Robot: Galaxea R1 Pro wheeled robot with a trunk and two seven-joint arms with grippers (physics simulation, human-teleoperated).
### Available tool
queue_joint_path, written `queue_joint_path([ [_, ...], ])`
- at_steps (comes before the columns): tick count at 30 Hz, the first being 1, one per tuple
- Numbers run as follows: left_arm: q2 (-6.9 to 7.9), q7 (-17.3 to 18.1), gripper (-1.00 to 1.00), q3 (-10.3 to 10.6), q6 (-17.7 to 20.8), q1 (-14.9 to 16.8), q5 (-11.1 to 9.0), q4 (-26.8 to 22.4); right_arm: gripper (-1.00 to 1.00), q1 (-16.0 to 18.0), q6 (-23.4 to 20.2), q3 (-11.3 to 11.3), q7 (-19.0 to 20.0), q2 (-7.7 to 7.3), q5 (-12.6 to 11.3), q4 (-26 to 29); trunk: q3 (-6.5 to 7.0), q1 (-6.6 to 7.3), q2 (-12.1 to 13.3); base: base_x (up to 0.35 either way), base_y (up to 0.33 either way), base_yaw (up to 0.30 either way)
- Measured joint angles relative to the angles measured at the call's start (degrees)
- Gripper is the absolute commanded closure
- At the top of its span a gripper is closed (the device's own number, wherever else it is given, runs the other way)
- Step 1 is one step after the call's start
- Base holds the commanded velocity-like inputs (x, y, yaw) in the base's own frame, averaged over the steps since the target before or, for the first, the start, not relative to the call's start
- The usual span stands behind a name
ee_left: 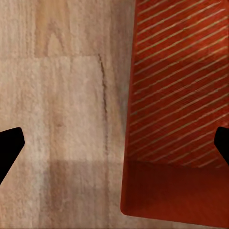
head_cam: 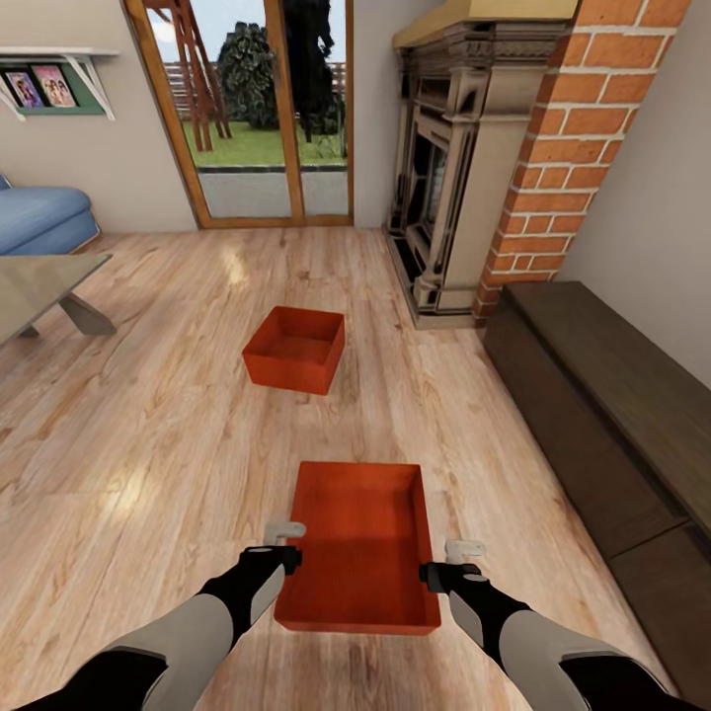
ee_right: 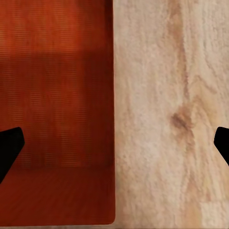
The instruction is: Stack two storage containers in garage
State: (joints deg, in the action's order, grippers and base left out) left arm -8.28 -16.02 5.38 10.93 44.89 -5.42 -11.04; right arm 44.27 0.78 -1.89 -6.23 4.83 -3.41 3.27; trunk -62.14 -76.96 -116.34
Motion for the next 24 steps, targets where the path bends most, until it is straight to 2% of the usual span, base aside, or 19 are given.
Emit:
queue_joint_path([
  [9, 0.06, 0.0, -1.0, -0.1, 0.0, 0.0, 0.0, -0.3, -1.0, 0.0, 0.0, -0.1, 0.0, 0.08, 0.1, 0.2, -1.62, -1.98, -3.6, 0.0, 0.0, 0.0],
  [15, 0.01, 0.0, -1.0, 0.0, 0.0, 0.0, -0.1, -0.3, -1.0, 0.0, -0.1, 0.0, -0.1, 0.09, 0.2, 4.4, -2.69, -3.3, -6.0, 0.0, 0.0, 0.0],
  [24, 0.09, 0.0, -1.0, 0.0, 0.0, 0.0, 0.0, -0.2, -1.0, 0.0, -0.5, 0.1, 0.0, 0.08, 0.2, 5.1, -4.31, -5.27, -9.6, 0.0, 0.0, 0.0],
])
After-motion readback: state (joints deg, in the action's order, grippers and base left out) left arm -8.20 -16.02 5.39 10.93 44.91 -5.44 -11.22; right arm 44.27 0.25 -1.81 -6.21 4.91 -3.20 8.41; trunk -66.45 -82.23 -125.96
